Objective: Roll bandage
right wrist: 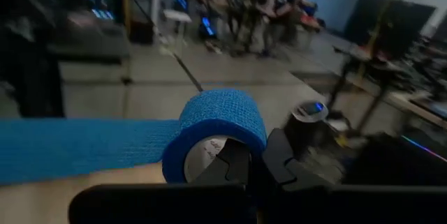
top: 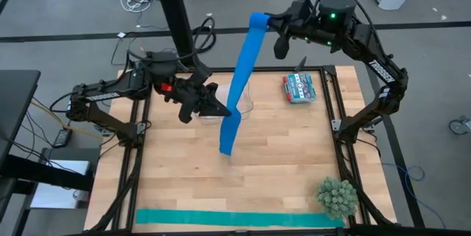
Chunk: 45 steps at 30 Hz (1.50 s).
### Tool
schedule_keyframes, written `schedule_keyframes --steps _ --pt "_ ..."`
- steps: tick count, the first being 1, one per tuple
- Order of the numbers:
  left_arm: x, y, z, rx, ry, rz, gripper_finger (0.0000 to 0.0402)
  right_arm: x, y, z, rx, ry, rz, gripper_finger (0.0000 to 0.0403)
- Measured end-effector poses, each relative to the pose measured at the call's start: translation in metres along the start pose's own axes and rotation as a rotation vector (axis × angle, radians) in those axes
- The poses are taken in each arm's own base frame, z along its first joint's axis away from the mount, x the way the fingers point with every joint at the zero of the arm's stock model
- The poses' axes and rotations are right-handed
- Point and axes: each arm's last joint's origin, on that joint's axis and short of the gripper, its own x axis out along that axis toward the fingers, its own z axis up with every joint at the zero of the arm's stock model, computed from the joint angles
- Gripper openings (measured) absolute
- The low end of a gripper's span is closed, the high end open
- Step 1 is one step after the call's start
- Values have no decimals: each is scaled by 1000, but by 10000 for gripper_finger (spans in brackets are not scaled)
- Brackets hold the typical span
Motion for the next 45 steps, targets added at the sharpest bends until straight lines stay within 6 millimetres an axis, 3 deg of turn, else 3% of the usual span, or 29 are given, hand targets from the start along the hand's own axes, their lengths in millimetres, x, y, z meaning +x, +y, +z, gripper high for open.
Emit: schedule_keyframes --steps 8,19,35,45 --pt "0 13 -9 124 44 173 0 -6 7 19 115 -189 124 0" --pt "1 28 -15 335 82 425 0 -11 25 32 263 -291 358 0" --pt "-3 34 -10 458 -6 663 0 -25 50 42 387 -304 570 0" --pt "-9 40 3 466 -102 715 1 -34 68 39 391 -223 763 0"
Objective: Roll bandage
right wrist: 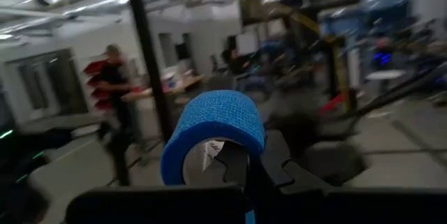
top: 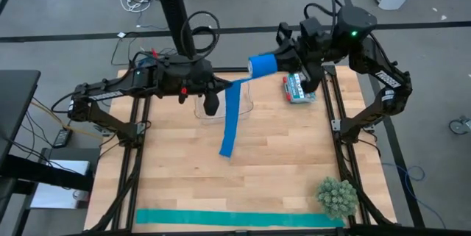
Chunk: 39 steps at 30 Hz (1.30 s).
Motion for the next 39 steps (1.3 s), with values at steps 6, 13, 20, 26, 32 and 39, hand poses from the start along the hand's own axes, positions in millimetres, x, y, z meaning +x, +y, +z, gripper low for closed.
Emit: schedule_keyframes --steps 6,13,20,26,32,39 --pt "0 1 8 -5 -83 -5 1 1 4 -11 27 111 62 0" --pt "-1 1 14 -5 -148 4 1 0 4 -21 44 213 103 0" --pt "-2 0 21 27 -220 21 1 3 1 -34 57 279 129 0" --pt "-2 -8 21 50 -246 33 1 14 -9 -61 106 360 137 0" --pt "-2 -12 20 58 -237 43 1 20 -15 -78 132 399 134 0" --pt "-2 -12 20 55 -246 49 1 24 -21 -95 169 443 116 0"
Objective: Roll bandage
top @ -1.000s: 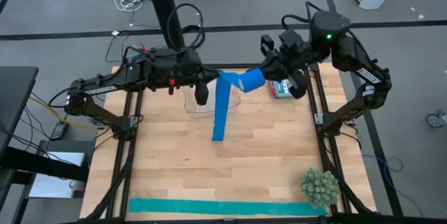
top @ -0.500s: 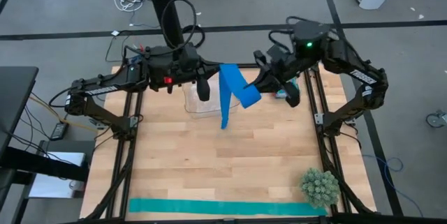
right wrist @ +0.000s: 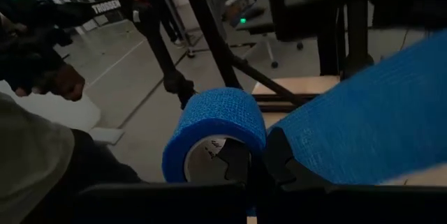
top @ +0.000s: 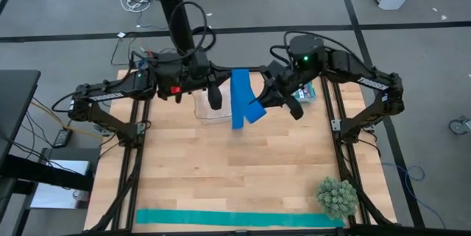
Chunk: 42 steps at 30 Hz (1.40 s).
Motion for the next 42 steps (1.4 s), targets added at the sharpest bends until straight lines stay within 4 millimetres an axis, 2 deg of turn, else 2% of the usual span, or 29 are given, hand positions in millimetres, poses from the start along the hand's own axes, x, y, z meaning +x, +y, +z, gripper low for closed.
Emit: schedule_keyframes --steps 9,20,26,32,42 --pt "-1 -5 4 -15 -41 -18 1 7 -24 -20 118 57 -58 0" --pt "-11 -32 1 47 -38 -65 1 -11 -52 -21 173 31 -173 0" --pt "-16 -41 0 109 -44 -34 1 -18 -58 -20 185 26 -162 0" --pt "-16 -41 2 134 -67 -33 1 -20 -59 -23 208 43 -164 0" --pt "-19 -48 3 202 -85 -74 10 -33 -73 -25 327 32 -270 0"
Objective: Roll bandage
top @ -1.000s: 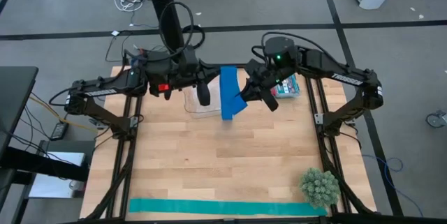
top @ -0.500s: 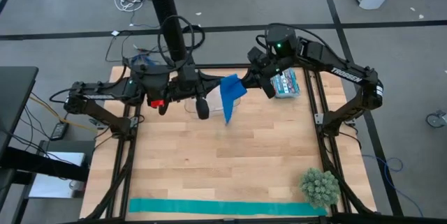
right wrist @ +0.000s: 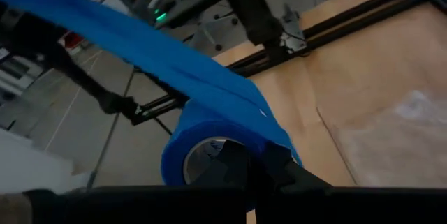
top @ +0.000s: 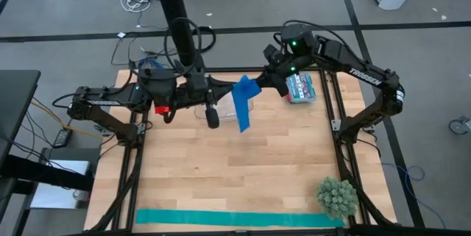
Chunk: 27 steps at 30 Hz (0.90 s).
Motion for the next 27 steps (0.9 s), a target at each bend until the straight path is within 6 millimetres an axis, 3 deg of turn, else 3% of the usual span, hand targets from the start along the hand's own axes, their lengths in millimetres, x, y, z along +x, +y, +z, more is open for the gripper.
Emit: schedule_keyframes --steps 12,18,27 --pt "0 -24 -12 38 90 -52 74 -6 -5 12 -120 -117 -63 0" --pt "-6 -32 -16 -27 147 -15 110 -14 12 7 -224 -116 -62 0" --pt "-5 -33 -33 -140 282 65 108 -39 46 0 -406 -168 -16 0"
